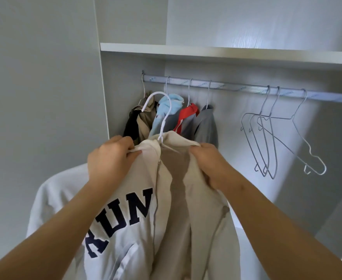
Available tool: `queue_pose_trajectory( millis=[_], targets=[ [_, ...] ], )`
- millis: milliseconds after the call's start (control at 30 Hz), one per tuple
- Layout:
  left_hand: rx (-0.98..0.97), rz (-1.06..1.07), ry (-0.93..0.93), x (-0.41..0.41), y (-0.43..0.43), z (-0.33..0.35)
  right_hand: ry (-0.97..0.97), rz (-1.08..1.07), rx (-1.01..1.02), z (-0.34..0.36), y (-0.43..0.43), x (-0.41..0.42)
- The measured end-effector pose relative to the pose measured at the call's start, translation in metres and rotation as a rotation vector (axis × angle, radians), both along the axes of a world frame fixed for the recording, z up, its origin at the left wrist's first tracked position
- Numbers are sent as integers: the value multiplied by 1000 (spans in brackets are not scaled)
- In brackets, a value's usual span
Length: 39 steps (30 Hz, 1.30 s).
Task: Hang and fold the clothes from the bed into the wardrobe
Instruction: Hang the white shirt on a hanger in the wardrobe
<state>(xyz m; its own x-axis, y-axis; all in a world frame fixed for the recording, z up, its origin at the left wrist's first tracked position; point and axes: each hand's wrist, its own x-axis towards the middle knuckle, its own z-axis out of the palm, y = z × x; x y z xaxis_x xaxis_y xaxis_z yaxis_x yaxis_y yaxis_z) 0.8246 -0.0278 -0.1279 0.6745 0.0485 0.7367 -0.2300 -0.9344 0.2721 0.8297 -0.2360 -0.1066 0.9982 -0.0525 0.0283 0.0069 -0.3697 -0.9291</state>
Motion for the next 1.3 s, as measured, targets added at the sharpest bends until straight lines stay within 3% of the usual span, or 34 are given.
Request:
queue_pose_trajectory(
  millis=[100,133,200,233,300,367,467,533,600,633,700,767,833,967,1200,1300],
  targets=[
    [-150,-125,0,2,8,-2,-54,204,82,2,5,-14],
    [-192,-166,10,1,13,-2,-181,209,-14,-1,2,-16],
    [-304,-227,51,-3,19,-1,-545,60,-425,-8,-10,-9],
    [-355,-269,67,-4,20,-1,-634,5,-597,-10,-14,-6],
    [-394,-376,95,-4,21,1,-540,97,-702,-18,-23,-3],
    [-364,-477,159,-3,21,1,-357,230,-597,-30,-27,-5],
    [-332,-633,330,-2,19,-2,-349,196,-463,-49,-32,-6],
    [-542,-697,349,1,25,6,-347,158,-403,-54,-36,-6],
    [-954,-788,179,6,42,26,-299,126,-378,-59,-41,-6],
    [-1066,-843,116,9,50,36,-272,97,-368,-63,-43,-7],
    [-892,-845,137,7,47,50,-223,44,-362,-71,-44,-6],
    [-476,-682,324,5,23,38,-200,1,-381,-75,-41,-3],
    [-253,-529,504,5,-4,14,-186,-23,-392,-77,-39,1],
    [-276,-409,527,13,-28,-24,-165,-87,-407,-77,-43,3],
    [-16,-452,427,24,-50,-36,-161,-119,-390,-76,-52,2],
    [-140,-483,474,29,-41,-33,-151,-152,-392,-80,-59,0]
  ],
)
